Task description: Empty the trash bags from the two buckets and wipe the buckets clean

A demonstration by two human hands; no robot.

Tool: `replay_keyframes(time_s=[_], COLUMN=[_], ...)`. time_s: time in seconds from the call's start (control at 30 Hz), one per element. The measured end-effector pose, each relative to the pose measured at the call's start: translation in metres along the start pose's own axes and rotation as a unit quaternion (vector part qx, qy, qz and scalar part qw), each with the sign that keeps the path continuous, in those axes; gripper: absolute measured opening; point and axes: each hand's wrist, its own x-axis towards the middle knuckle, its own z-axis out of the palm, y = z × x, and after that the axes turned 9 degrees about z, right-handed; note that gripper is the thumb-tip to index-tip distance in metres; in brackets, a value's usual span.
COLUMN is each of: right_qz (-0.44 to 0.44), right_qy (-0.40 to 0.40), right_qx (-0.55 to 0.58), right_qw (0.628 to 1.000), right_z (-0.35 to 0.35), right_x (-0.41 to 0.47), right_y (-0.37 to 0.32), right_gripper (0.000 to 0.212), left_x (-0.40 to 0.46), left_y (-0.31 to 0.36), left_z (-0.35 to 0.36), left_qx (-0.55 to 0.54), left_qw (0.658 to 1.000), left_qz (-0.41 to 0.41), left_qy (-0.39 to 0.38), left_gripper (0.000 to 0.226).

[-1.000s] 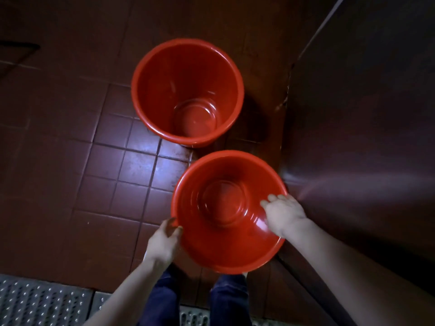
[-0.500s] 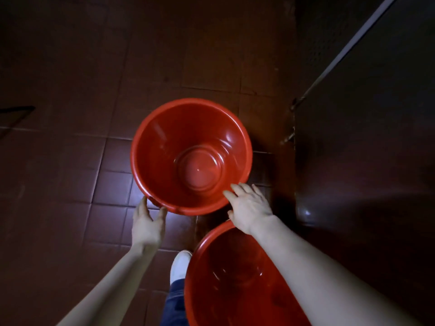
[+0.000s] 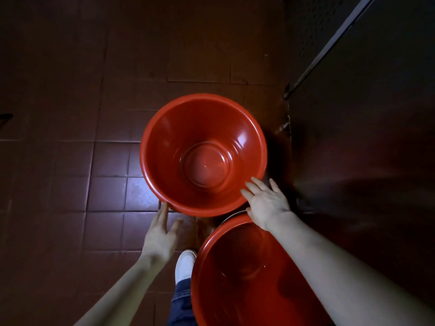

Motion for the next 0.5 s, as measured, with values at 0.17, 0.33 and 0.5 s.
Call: replay_keyframes(time_s=[0.17, 0.33, 0.5], right_qz=[0.071, 0.133, 0.14], right_qy=[-0.036, -0.051, -0.022], right_qx=[-0.002, 0.023, 0.071], right_qw=[0.997, 0.99, 0.987], right_z=[0.009, 0.014, 0.009], right_x=[-0.011, -0.021, -0.033], right_y=[0.038, 0.07, 0.076], right_gripper=[0.056, 0.06, 0.059], left_x=[0.012, 0.024, 0.025], left_y=[0.027, 0.056, 0.07], left_z=[0.029, 0.049, 0.047], left_qx=[0.016, 0.043, 0.106], left_qw=[0.998, 0.991, 0.981], left_qz=[0.02, 0.063, 0.078], left_qy=[-0.065, -0.108, -0.143], left_gripper=[0.064, 0.058, 0.06])
